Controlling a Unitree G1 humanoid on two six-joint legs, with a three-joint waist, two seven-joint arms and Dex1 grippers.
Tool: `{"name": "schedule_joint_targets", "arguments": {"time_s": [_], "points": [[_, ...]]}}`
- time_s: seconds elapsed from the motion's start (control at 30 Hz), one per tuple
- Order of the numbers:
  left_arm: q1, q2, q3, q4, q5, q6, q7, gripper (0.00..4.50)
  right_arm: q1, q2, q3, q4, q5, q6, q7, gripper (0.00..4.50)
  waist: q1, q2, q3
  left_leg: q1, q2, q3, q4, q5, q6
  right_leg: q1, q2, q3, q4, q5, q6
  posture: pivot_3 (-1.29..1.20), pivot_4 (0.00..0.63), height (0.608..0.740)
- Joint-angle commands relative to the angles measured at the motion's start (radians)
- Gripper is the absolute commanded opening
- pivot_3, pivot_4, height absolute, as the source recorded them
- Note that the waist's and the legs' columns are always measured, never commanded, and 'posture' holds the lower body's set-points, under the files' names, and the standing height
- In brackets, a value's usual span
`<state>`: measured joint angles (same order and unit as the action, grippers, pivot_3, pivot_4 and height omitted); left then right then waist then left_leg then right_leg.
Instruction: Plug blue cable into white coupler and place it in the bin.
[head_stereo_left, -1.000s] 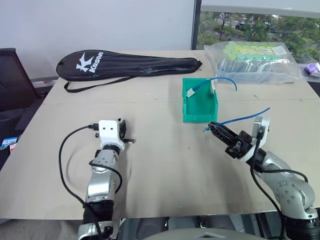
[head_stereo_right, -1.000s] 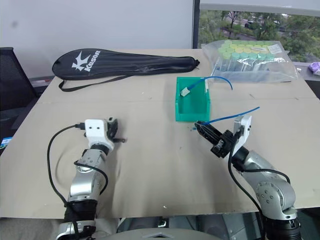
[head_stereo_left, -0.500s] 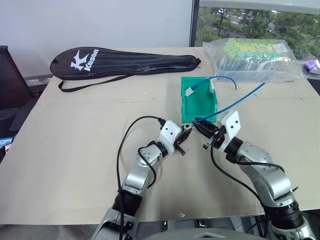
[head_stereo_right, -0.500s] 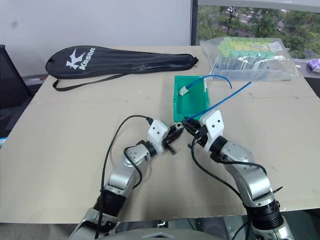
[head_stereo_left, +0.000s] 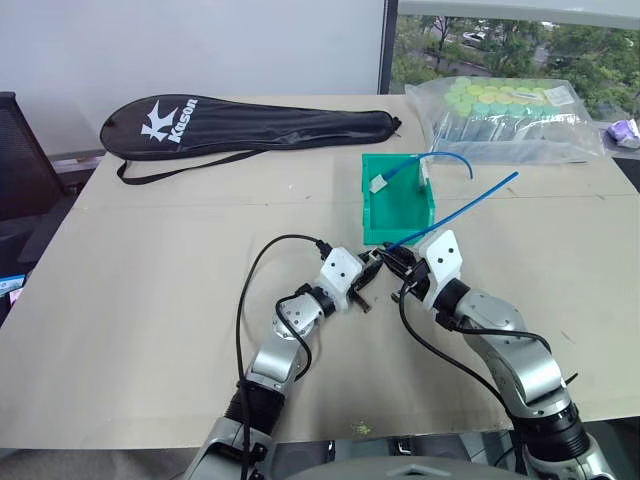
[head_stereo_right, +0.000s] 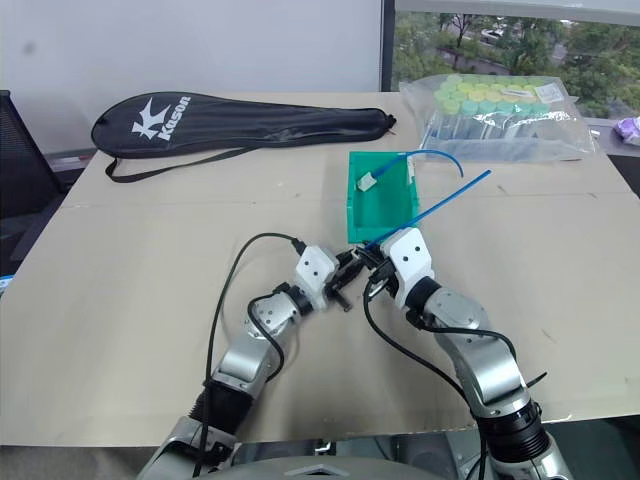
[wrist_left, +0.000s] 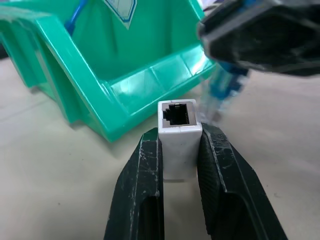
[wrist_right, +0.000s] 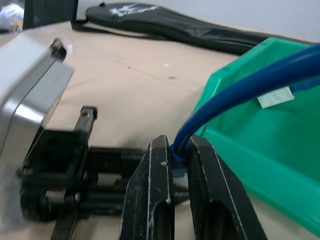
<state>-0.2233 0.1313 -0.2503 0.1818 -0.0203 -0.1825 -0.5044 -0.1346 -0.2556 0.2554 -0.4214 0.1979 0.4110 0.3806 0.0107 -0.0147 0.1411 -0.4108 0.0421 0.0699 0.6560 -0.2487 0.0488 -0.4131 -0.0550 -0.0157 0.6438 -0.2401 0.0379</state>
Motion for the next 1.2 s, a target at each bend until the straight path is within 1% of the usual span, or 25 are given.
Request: {"name": "schedule_joint_targets", "arguments": {"time_s": [0.03,0.37,0.63,0.87,1.0,1.13,1.2], "points": [[0.028,-0.004,-0.006,-0.002,0.006,-0.058,0.004,0.32,0.013,0.015,-0.01,-0.065,-0.01,-0.033,-0.016,0.0,-0.001,0.0,0.0,0.0,0.0,0.0,0.0,0.0,0.0,0.0,0.0,0.0,0.0,0.0,0.0,0.0,0.15,0.74],[0.075,-0.013,-0.027,-0.039,0.034,-0.064,0.024,0.32,0.038,0.017,0.028,-0.075,-0.1,-0.059,-0.034,0.0,-0.004,0.0,0.0,0.001,0.0,0.0,0.0,0.0,0.0,0.0,0.0,0.0,0.001,0.0,0.0,0.0,0.15,0.74],[0.081,-0.014,-0.029,-0.047,0.045,-0.051,0.036,0.32,0.053,-0.032,0.079,-0.065,-0.163,-0.066,0.003,0.0,-0.005,0.0,0.0,0.001,0.0,0.001,0.0,0.0,0.0,0.0,0.0,0.001,0.001,0.0,0.0,0.0,0.15,0.74],[0.094,-0.013,-0.032,-0.061,0.052,-0.052,0.046,0.32,0.018,-0.028,0.109,-0.035,-0.212,0.034,-0.012,0.0,-0.011,0.0,-0.001,0.002,0.0,0.001,0.0,0.0,0.0,0.001,0.0,0.001,0.001,0.0,0.0,0.0,0.15,0.74],[0.1,-0.01,-0.035,-0.068,0.055,-0.05,0.049,0.32,-0.023,0.001,0.135,-0.037,-0.206,0.137,-0.012,0.0,-0.02,0.0,-0.002,0.004,0.001,0.002,0.0,0.0,0.0,0.002,0.0,0.002,0.002,0.0,0.0,0.0,0.15,0.74],[0.107,-0.007,-0.029,-0.077,0.058,-0.051,0.06,0.32,-0.05,0.02,0.15,-0.031,-0.211,0.201,-0.012,0.0,-0.025,-0.001,-0.002,0.006,0.001,0.002,0.0,0.0,0.0,0.003,0.0,0.003,0.003,0.0,0.0,0.0,0.15,0.74],[0.11,-0.006,-0.03,-0.081,0.057,-0.051,0.06,0.32,-0.051,0.025,0.156,-0.022,-0.217,0.242,-0.017,0.0,-0.025,-0.001,-0.003,0.01,0.001,0.003,-0.001,0.0,0.0,0.006,0.0,0.003,0.003,0.0,0.0,0.0,0.15,0.74]]}}
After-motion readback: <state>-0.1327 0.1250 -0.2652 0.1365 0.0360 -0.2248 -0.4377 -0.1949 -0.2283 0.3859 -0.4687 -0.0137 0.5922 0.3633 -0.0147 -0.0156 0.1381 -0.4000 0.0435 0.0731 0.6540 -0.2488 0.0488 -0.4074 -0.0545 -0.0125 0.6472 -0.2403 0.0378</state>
